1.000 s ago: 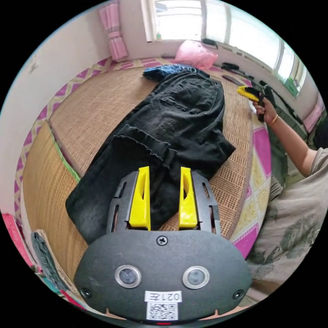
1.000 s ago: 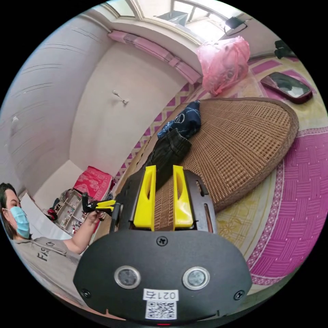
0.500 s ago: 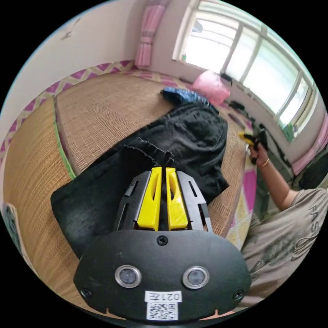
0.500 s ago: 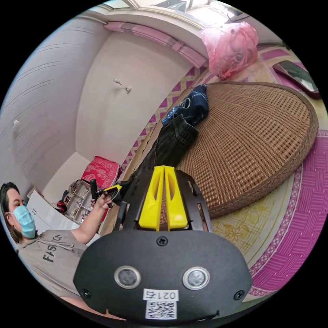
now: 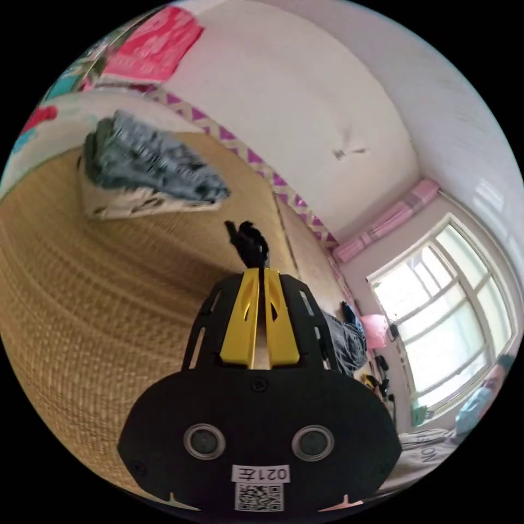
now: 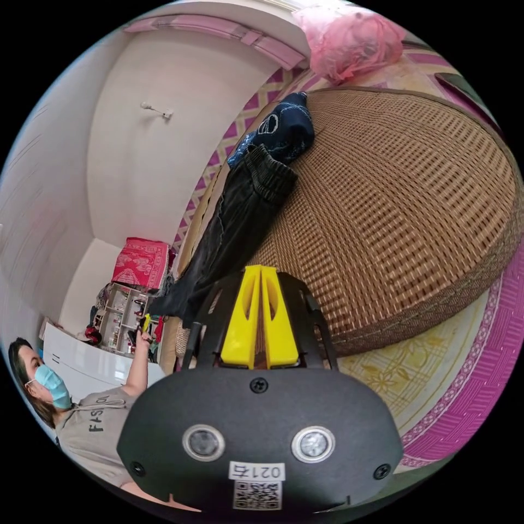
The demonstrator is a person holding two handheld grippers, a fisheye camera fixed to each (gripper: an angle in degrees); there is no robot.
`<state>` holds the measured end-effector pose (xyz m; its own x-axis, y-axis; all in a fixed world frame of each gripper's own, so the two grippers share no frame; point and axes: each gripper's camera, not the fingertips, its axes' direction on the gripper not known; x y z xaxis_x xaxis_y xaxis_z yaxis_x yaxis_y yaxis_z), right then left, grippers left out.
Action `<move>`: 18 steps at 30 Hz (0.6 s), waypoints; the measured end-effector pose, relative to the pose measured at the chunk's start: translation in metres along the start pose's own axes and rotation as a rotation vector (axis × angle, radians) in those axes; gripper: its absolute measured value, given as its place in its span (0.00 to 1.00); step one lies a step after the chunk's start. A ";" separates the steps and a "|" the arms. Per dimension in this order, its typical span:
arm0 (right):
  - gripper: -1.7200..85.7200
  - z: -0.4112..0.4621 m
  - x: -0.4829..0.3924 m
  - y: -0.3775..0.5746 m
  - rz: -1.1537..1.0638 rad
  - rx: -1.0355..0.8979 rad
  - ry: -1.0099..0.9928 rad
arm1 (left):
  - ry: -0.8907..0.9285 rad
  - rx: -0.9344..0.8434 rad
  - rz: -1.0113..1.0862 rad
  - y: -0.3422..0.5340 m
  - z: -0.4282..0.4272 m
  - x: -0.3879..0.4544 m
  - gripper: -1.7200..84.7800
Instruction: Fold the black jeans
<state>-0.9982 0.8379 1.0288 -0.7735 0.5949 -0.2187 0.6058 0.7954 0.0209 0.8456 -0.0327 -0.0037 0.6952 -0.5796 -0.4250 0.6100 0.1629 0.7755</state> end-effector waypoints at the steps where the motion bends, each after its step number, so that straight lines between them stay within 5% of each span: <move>1: 0.01 0.000 -0.001 0.000 0.001 0.006 0.003 | -0.048 -0.055 -0.061 0.004 0.006 -0.041 0.01; 15: 0.01 0.036 -0.052 -0.016 0.031 0.043 0.009 | 0.082 -0.130 -0.219 0.016 0.042 -0.217 0.03; 18: 0.01 0.048 -0.076 -0.024 0.005 0.028 0.019 | 0.079 -0.027 -0.310 0.015 0.019 -0.240 0.07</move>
<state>-0.9451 0.7686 0.9979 -0.7737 0.6011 -0.2001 0.6144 0.7890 -0.0057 0.6804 0.0938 0.1192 0.5012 -0.5416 -0.6748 0.8067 0.0103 0.5909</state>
